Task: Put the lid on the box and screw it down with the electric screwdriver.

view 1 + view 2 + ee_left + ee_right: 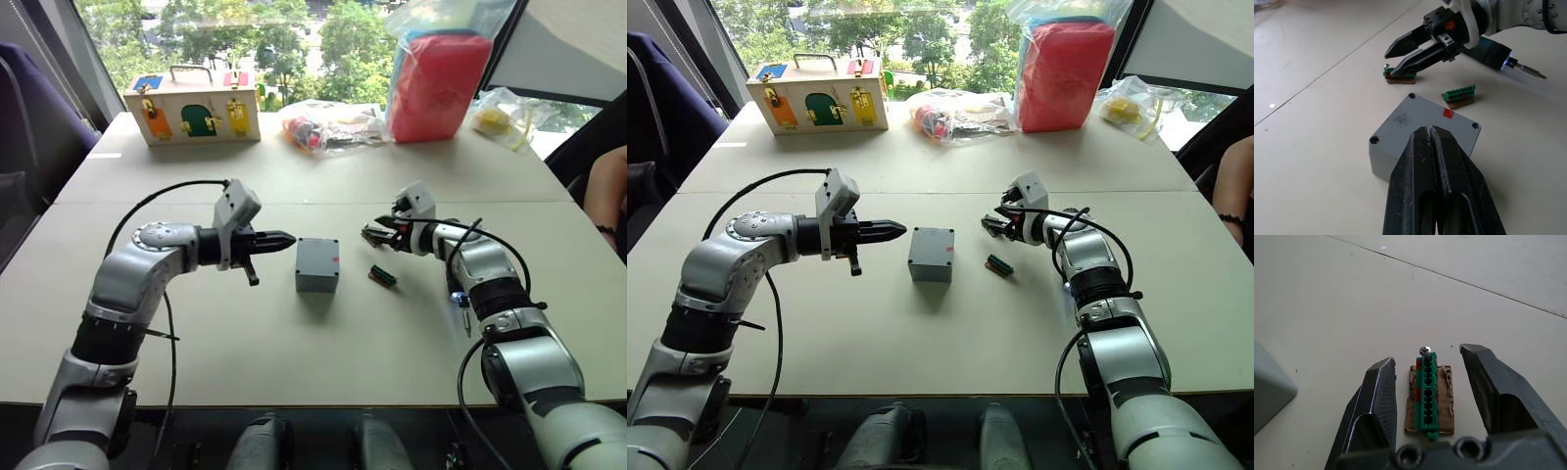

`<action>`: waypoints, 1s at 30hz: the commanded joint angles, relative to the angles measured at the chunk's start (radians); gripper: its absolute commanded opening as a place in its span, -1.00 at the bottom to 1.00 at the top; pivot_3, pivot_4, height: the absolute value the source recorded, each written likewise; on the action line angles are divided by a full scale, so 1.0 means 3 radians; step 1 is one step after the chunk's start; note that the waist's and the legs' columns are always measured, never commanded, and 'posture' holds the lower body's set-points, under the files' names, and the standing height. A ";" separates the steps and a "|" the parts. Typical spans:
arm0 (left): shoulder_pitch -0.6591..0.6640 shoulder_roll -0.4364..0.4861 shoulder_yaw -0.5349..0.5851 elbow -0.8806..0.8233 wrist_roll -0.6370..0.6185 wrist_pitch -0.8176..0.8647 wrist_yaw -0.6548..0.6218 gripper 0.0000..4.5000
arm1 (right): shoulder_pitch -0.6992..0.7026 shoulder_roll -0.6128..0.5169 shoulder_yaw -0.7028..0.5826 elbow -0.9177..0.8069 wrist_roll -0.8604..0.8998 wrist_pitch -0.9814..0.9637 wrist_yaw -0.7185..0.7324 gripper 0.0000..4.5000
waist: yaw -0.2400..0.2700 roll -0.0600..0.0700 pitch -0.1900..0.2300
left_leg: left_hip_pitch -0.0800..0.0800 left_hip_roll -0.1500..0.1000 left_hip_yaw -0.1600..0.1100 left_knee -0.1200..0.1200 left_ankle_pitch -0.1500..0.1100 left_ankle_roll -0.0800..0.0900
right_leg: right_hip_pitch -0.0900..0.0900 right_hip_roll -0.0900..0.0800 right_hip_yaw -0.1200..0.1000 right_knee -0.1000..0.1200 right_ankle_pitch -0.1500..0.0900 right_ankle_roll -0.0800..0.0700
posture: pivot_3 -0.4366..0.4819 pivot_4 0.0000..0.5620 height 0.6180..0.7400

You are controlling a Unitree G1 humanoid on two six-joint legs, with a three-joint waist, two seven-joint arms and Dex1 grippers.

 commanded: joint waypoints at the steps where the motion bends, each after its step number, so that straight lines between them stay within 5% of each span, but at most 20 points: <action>1: -0.0018 0.0006 0.0017 -0.0116 -0.0041 -0.0019 0.0019 -1.00 | -0.0160 0.0040 -0.0091 0.0132 -0.0032 -0.0161 -0.0072 0.07 | 0.0001 0.0000 0.0000 | 0.0000 0.0000 0.0000 0.0000 0.0000 0.0000 | 0.0000 0.0000 0.0000 0.0000 0.0000 0.0000 | -0.05 -0.47 1.00; 10: 0.0022 0.0013 0.0000 -0.0140 -0.0026 -0.0021 0.0034 -1.00 | -0.0244 0.0100 -0.0112 0.0323 -0.0065 -0.0265 -0.0084 0.07 | -0.0001 0.0000 0.0000 | 0.0000 0.0000 0.0000 0.0000 0.0001 -0.0001 | 0.0000 -0.0001 0.0000 0.0000 0.0000 0.0000 | -0.05 -0.47 1.00; 17: 0.0046 0.0015 -0.0021 -0.0149 -0.0009 -0.0031 0.0050 -1.00 | -0.0245 0.0113 -0.0108 0.0347 -0.0111 -0.0290 -0.0081 -0.96 | -0.0003 0.0000 0.0000 | 0.0000 0.0000 0.0000 -0.0001 0.0001 -0.0001 | 0.0000 -0.0001 0.0000 0.0000 0.0000 0.0000 | -0.05 -0.47 1.00; 30: 0.0069 0.0033 -0.0050 -0.0114 -0.0007 -0.0050 0.0049 -1.00 | -0.0095 0.0058 -0.0120 0.0013 -0.0042 -0.0289 0.0249 -0.96 | 0.0000 0.0000 0.0000 | 0.0000 0.0000 0.0000 -0.0001 0.0001 -0.0001 | 0.0000 -0.0001 0.0000 0.0000 0.0000 0.0000 | -0.05 -0.47 1.00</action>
